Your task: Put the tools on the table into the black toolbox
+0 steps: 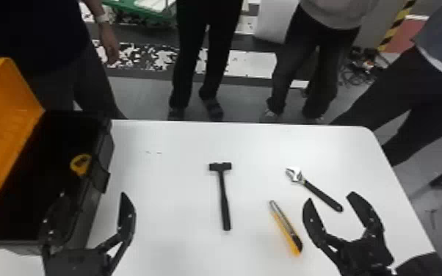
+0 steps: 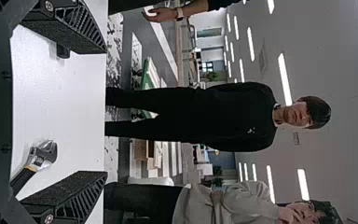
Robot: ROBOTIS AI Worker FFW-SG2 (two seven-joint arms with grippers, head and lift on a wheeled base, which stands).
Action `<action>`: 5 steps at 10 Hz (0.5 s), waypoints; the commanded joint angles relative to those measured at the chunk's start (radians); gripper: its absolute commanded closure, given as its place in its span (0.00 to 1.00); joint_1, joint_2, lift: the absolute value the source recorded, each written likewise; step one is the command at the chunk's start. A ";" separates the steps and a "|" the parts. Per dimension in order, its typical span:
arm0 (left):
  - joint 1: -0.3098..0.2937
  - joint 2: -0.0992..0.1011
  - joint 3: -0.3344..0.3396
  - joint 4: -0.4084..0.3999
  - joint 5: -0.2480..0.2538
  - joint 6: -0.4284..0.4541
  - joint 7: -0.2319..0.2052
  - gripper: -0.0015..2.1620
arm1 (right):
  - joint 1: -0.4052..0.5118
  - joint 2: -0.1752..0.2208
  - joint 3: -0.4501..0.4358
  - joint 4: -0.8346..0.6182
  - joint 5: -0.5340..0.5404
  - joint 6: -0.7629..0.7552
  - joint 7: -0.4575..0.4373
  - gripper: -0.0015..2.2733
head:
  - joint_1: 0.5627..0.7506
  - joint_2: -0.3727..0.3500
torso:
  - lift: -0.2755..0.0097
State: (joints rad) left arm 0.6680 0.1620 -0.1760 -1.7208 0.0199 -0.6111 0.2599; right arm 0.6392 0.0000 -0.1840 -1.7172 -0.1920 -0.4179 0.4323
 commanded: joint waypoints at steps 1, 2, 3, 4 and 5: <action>-0.001 0.001 0.000 0.003 0.002 0.000 0.001 0.04 | -0.004 0.001 0.006 0.002 0.002 0.000 0.000 0.03 | 0.70 0.40 | 0.83; -0.001 0.001 0.000 0.004 0.002 0.000 0.001 0.04 | -0.007 0.001 0.009 0.002 0.003 0.000 0.000 0.04 | 0.70 0.41 | 0.83; -0.001 -0.001 0.000 0.004 0.002 0.000 0.001 0.04 | -0.009 0.001 0.011 0.002 0.005 0.003 -0.001 0.04 | 0.70 0.41 | 0.83; -0.001 -0.001 0.000 0.006 0.002 0.000 -0.001 0.04 | -0.009 0.001 0.011 0.002 0.005 0.003 -0.001 0.04 | 0.70 0.42 | 0.83; -0.001 -0.001 0.000 0.004 0.002 0.000 -0.004 0.04 | -0.007 0.001 0.009 0.002 0.003 0.003 -0.001 0.04 | 0.70 0.42 | 0.83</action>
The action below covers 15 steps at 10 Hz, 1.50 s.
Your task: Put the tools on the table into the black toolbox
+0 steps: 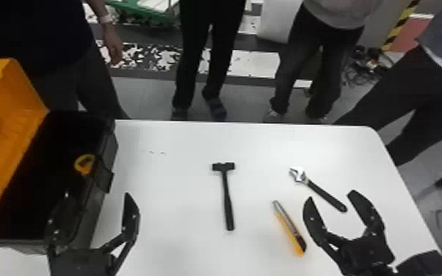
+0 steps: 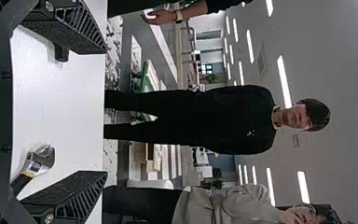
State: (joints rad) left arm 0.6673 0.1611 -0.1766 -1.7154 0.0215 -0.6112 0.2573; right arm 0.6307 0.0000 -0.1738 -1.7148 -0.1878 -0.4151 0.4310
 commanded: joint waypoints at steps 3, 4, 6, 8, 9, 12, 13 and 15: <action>0.000 0.002 -0.004 -0.001 0.000 0.000 -0.003 0.04 | 0.004 0.001 0.000 0.006 -0.001 -0.003 0.000 0.04 | 0.70 0.41 | 0.83; 0.000 0.002 -0.006 -0.001 -0.002 0.000 -0.003 0.04 | 0.004 0.001 0.000 0.004 -0.001 -0.003 0.000 0.04 | 0.70 0.41 | 0.83; 0.000 0.002 -0.006 -0.001 -0.002 0.003 -0.003 0.04 | 0.001 0.001 -0.001 0.006 -0.002 0.009 0.000 0.04 | 0.70 0.41 | 0.83; -0.003 0.002 -0.006 0.007 -0.002 0.003 -0.007 0.04 | 0.006 0.001 -0.001 -0.009 -0.013 0.068 0.000 0.04 | 0.70 0.41 | 0.83; -0.003 0.002 -0.008 0.010 0.000 0.003 -0.007 0.04 | 0.010 0.001 0.000 -0.032 -0.015 0.120 0.000 0.04 | 0.70 0.40 | 0.83; -0.003 0.002 -0.009 0.022 -0.002 0.003 -0.010 0.04 | 0.037 0.001 -0.003 -0.190 -0.030 0.485 0.000 0.04 | 0.70 0.42 | 0.83; -0.005 0.002 -0.009 0.025 -0.002 0.003 -0.010 0.04 | 0.037 0.001 -0.010 -0.230 -0.021 0.608 0.000 0.05 | 0.70 0.43 | 0.83; -0.003 0.003 -0.011 0.022 -0.002 0.003 -0.010 0.04 | 0.021 0.001 -0.015 -0.267 0.004 0.767 -0.002 0.05 | 0.70 0.45 | 0.83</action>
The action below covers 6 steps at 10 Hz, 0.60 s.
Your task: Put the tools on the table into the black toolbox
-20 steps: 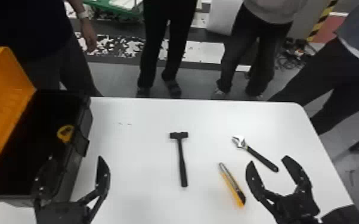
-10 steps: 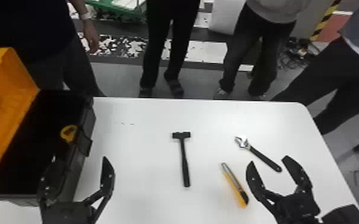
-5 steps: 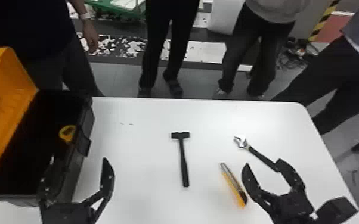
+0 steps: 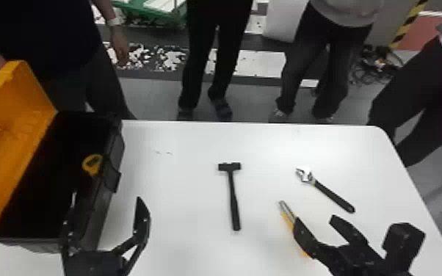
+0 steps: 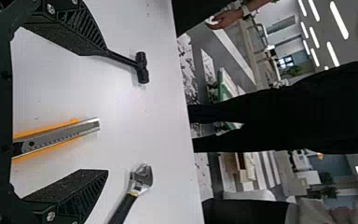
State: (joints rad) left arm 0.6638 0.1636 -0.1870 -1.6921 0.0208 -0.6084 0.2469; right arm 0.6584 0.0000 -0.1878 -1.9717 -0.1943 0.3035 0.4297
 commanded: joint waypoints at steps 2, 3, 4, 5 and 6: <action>0.000 -0.004 0.000 0.000 -0.004 0.000 -0.001 0.04 | -0.033 0.001 0.008 -0.030 0.047 0.221 -0.011 0.05 | 0.70 0.46 | 0.83; -0.003 -0.006 -0.005 0.002 -0.005 0.000 -0.001 0.04 | -0.048 0.001 0.010 -0.039 0.061 0.303 -0.016 0.05 | 0.70 0.46 | 0.83; -0.006 -0.006 -0.008 0.003 -0.007 0.006 -0.001 0.04 | -0.062 0.001 0.011 -0.052 0.067 0.377 -0.022 0.05 | 0.70 0.46 | 0.83; -0.007 -0.004 -0.009 0.002 -0.009 0.013 -0.006 0.04 | -0.082 0.001 0.011 -0.073 0.076 0.463 -0.026 0.05 | 0.70 0.46 | 0.83; -0.007 -0.003 -0.009 0.000 -0.010 0.013 -0.006 0.04 | -0.111 0.001 0.007 -0.104 0.078 0.570 -0.035 0.04 | 0.70 0.46 | 0.83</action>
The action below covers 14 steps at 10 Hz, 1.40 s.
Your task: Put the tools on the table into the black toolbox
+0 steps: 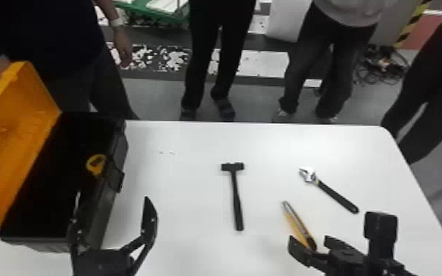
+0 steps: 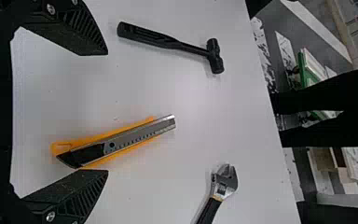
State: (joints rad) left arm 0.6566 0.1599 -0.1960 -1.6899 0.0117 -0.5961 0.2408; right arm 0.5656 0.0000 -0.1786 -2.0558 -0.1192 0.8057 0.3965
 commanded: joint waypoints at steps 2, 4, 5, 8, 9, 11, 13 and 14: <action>-0.008 0.000 -0.008 -0.001 0.005 0.022 0.000 0.04 | -0.110 0.001 -0.013 -0.064 0.030 0.332 -0.021 0.04 | 0.70 0.46 | 0.83; -0.009 0.000 -0.010 -0.002 0.008 0.022 0.006 0.04 | -0.225 0.001 -0.022 -0.075 0.075 0.629 -0.019 0.04 | 0.70 0.43 | 0.83; -0.011 0.000 -0.010 -0.001 0.008 0.022 0.008 0.04 | -0.280 0.001 -0.025 -0.075 0.090 0.725 -0.019 0.04 | 0.70 0.43 | 0.83; -0.014 -0.002 -0.010 0.001 0.008 0.025 0.011 0.05 | -0.423 0.001 -0.038 -0.046 0.128 0.767 -0.018 0.04 | 0.70 0.42 | 0.83; -0.017 -0.003 -0.010 0.001 0.008 0.025 0.014 0.05 | -0.458 0.001 -0.041 -0.018 0.133 0.767 -0.011 0.04 | 0.70 0.41 | 0.83; -0.026 -0.008 -0.010 0.001 0.008 0.025 0.015 0.05 | -0.507 -0.015 -0.036 0.034 0.138 0.767 0.012 0.04 | 0.70 0.41 | 0.83; -0.031 -0.013 -0.011 0.003 0.008 0.025 0.015 0.05 | -0.536 -0.044 -0.018 0.071 0.144 0.767 0.044 0.04 | 0.70 0.41 | 0.83; -0.029 -0.014 -0.013 0.001 0.008 0.025 0.015 0.05 | -0.535 -0.051 -0.007 0.082 0.154 0.767 0.058 0.04 | 0.70 0.41 | 0.83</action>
State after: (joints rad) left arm 0.6274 0.1464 -0.2076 -1.6887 0.0199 -0.5713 0.2562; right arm 0.0310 -0.0460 -0.1918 -1.9820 0.0293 1.5701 0.4531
